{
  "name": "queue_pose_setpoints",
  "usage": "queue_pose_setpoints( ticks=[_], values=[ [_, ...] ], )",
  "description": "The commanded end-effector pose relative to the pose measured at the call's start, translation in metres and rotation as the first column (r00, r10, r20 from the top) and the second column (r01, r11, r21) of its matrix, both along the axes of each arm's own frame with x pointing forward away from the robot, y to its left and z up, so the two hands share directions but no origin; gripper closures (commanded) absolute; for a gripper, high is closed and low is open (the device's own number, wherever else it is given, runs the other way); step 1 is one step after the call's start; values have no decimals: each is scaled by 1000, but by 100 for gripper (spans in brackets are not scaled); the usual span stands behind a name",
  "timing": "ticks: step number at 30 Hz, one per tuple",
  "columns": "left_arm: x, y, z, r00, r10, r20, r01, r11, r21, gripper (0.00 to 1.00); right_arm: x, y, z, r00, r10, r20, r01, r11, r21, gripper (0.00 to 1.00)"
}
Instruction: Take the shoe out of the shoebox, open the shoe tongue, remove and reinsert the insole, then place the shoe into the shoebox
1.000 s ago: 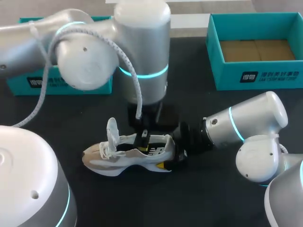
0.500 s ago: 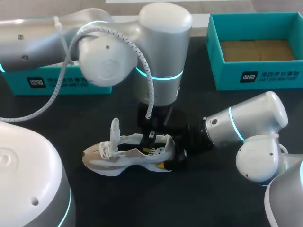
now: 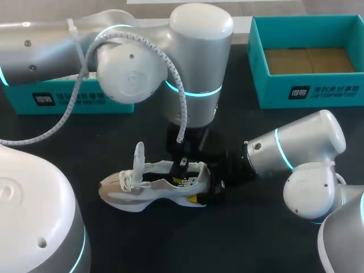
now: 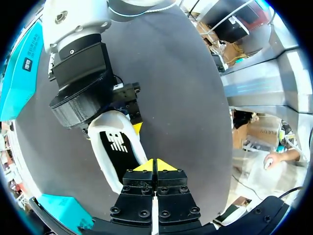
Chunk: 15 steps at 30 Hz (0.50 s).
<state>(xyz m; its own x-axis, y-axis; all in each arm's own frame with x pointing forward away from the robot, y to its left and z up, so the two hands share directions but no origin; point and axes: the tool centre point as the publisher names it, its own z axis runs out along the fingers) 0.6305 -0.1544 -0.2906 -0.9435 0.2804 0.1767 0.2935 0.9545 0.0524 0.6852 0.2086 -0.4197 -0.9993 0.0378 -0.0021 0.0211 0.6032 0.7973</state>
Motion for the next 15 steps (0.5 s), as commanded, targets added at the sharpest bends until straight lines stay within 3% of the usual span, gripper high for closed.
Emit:
queue_pose_setpoints(
  ticks=[1, 15],
  values=[
    [5, 9, -7, 1000, -2, -4, 2, 998, -65, 100, -3, 2, -3, 1000, -2, 2, 2, 1000, -1, 100],
    [26, 17, -44, 998, 48, -35, -52, 990, -129, 100, -3, 2, -3, 1000, -2, 2, 2, 1000, -1, 100]
  ],
)
